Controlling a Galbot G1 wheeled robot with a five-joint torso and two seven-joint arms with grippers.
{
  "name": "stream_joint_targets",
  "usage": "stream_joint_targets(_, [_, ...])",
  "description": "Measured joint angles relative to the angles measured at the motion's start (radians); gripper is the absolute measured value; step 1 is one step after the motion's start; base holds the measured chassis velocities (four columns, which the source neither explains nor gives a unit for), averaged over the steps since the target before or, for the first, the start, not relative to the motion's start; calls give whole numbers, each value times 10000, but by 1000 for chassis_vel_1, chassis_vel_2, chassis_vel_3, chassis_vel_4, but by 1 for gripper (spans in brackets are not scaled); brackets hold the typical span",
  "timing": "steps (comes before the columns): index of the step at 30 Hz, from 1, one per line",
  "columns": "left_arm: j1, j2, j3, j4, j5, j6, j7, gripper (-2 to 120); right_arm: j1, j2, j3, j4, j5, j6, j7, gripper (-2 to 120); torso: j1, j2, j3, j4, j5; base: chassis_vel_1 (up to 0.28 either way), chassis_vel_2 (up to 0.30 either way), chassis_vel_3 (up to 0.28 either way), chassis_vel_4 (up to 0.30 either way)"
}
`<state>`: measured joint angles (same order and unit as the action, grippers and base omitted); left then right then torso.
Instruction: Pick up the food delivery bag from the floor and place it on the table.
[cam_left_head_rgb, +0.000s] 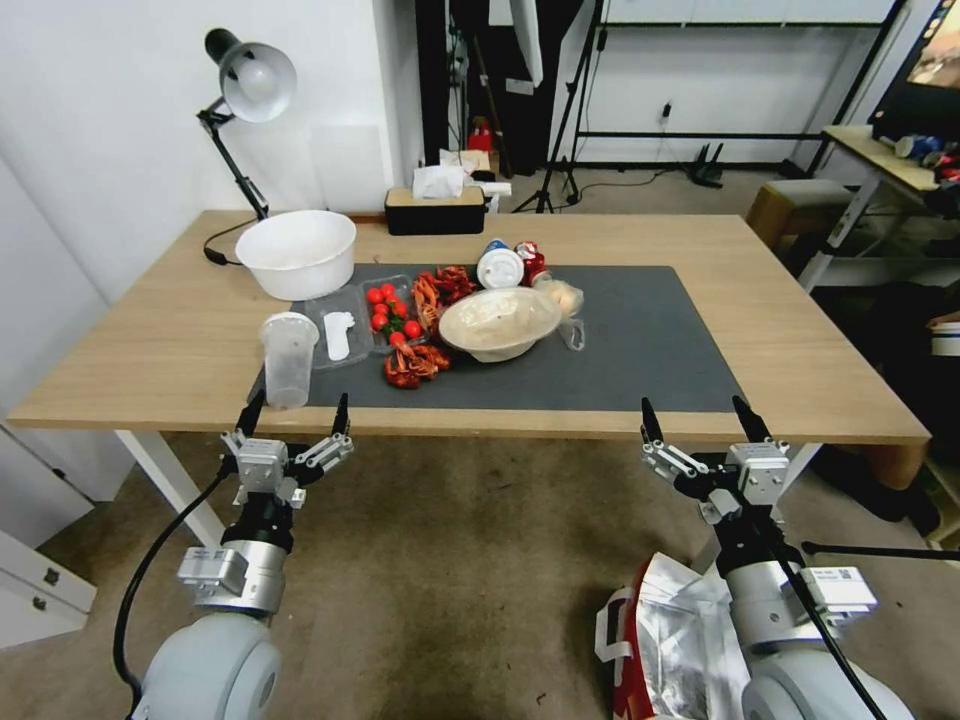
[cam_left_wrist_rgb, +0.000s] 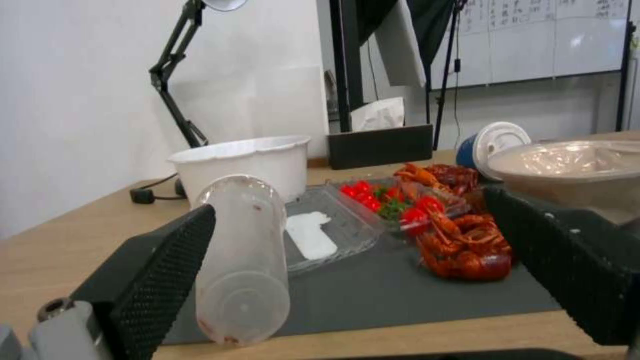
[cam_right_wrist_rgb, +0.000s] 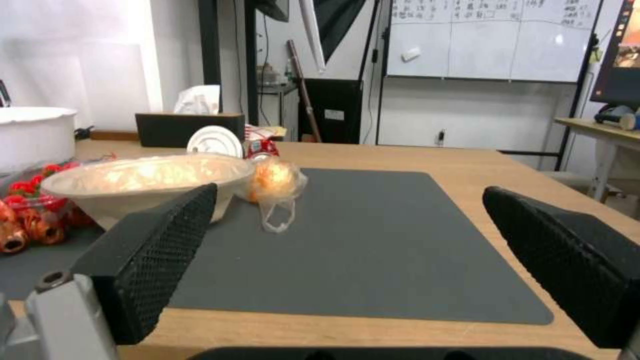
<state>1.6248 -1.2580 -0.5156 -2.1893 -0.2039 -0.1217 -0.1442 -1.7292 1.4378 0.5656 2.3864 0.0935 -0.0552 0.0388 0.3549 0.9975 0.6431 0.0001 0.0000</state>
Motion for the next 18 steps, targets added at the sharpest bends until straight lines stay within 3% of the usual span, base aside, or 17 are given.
stream_joint_targets(18, [72, -17, 18, -76, -28, 0, -12, 100, -100, 164, -70, 25, -35, 117, -29, 100, -373, -861, -492, 0, 1, 0, 0, 0, 0])
